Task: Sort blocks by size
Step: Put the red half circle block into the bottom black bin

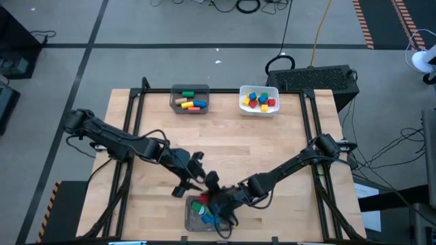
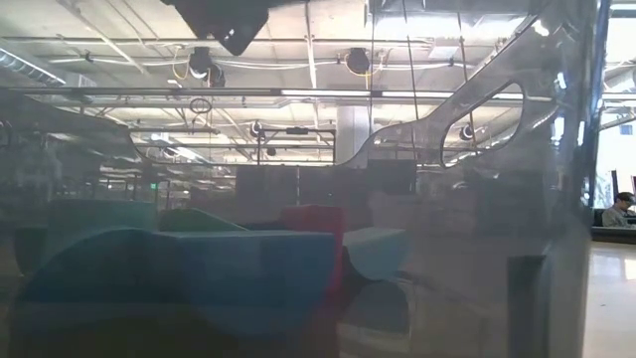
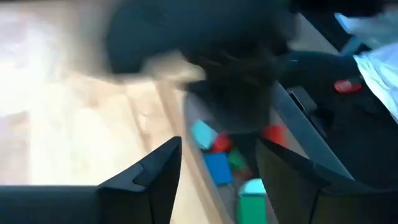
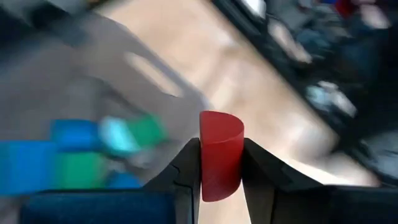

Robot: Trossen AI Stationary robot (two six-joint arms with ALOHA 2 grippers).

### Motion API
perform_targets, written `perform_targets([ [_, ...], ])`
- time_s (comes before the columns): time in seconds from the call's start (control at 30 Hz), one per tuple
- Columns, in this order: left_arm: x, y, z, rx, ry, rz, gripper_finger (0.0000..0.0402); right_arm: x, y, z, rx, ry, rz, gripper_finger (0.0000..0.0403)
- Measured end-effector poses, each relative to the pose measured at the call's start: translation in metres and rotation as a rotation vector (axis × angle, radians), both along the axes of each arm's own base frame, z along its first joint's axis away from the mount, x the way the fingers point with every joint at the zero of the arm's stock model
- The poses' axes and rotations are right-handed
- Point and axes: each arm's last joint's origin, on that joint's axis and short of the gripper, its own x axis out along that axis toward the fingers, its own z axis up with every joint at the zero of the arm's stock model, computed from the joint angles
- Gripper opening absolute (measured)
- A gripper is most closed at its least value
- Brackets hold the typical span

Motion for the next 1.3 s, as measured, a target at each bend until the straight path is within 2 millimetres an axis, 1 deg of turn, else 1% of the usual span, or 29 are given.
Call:
perform_targets([
  [0.13, -0.010, 0.005, 0.012, 0.018, -0.023, 0.046, 0.0208, -0.003, 0.006, -0.001, 0.125, 0.043, 0.053, 0.0070],
  [0.3, -0.027, 0.010, 0.029, 0.064, -0.064, 0.121, 0.0208, -0.003, 0.007, -0.002, 0.233, 0.091, 0.083, 0.0070],
  [0.4, -0.037, 0.008, 0.041, 0.061, -0.109, 0.165, 0.0207, -0.005, 0.008, -0.004, 0.300, 0.142, 0.104, 0.0071],
  [0.5, -0.046, 0.005, 0.051, 0.084, -0.172, 0.217, 0.0207, -0.006, 0.004, -0.007, 0.333, 0.193, 0.082, 0.0075],
  [0.57, -0.052, 0.003, 0.055, 0.108, -0.194, 0.252, 0.0207, -0.005, 0.001, -0.008, 0.350, 0.214, 0.057, 0.0076],
  [0.7, -0.060, -0.002, 0.061, 0.119, -0.219, 0.259, 0.0207, -0.006, -0.004, -0.011, 0.369, 0.251, 0.016, 0.0077],
  [0.8, -0.063, -0.007, 0.058, 0.114, -0.220, 0.220, 0.0207, -0.005, -0.006, -0.012, 0.379, 0.261, 0.001, 0.0077],
  [0.93, -0.064, -0.013, 0.046, 0.109, -0.204, 0.195, 0.0207, -0.003, -0.008, -0.016, 0.413, 0.296, 0.029, 0.0078],
  [1.03, -0.063, -0.013, 0.037, 0.128, -0.160, 0.256, 0.0207, -0.001, -0.009, -0.022, 0.455, 0.333, 0.038, 0.0083],
  [1.13, -0.061, -0.013, 0.032, 0.129, -0.146, 0.309, 0.0207, -0.001, -0.010, -0.025, 0.465, 0.356, 0.035, 0.0093],
  [1.3, -0.058, -0.015, 0.027, 0.145, -0.129, 0.309, 0.0207, 0.001, -0.011, -0.024, 0.474, 0.345, 0.025, 0.0115],
])
